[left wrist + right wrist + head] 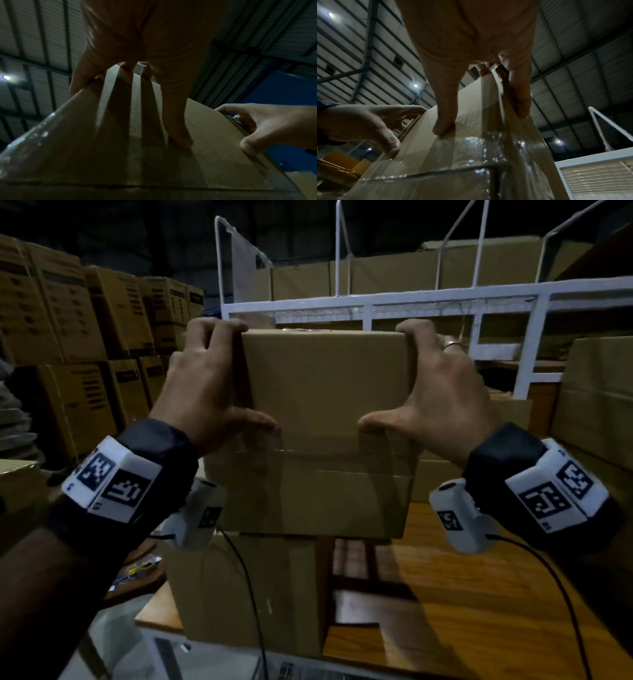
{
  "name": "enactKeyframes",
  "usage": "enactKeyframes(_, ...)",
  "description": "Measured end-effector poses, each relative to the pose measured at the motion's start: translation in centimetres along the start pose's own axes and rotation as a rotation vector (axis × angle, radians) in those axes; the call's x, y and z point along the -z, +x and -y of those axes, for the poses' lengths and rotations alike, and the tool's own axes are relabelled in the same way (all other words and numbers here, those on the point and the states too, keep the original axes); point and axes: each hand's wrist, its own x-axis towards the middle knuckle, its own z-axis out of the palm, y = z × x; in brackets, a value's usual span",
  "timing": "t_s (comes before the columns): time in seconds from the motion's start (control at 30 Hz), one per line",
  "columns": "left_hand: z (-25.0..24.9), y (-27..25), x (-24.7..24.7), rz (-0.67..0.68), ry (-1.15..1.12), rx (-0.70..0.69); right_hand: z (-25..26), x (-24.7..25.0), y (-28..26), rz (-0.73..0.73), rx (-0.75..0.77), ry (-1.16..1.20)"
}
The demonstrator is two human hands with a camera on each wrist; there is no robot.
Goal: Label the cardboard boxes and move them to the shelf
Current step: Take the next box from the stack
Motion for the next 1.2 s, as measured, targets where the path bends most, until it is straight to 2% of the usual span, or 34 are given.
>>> enactKeyframes(0.23,-6.0,-0.7,-2.6,0.019,-0.052,-0.077,-4.4,5.1,-2.8,-0.06,-0.032,-0.107)
enactKeyframes(0.4,-11.3,-1.3,-4.3,0.035,-0.078,-0.111,-8.4,8.8,-4.4,-0.086,-0.041,-0.086)
enactKeyframes(0.73,-21.9,-3.9,-9.3,0.091,-0.018,-0.095,-18.8,14.0,-8.3,-0.056,-0.057,-0.067)
enactKeyframes(0.93,-25.6,-6.6,-14.5,0.171,-0.017,-0.009,-25.3,13.4,-10.5,0.028,-0.09,-0.061)
enactKeyframes(1.2,-27.0,-10.4,-22.7,0.268,0.011,0.075,-31.9,9.5,-13.8,0.151,-0.172,-0.112)
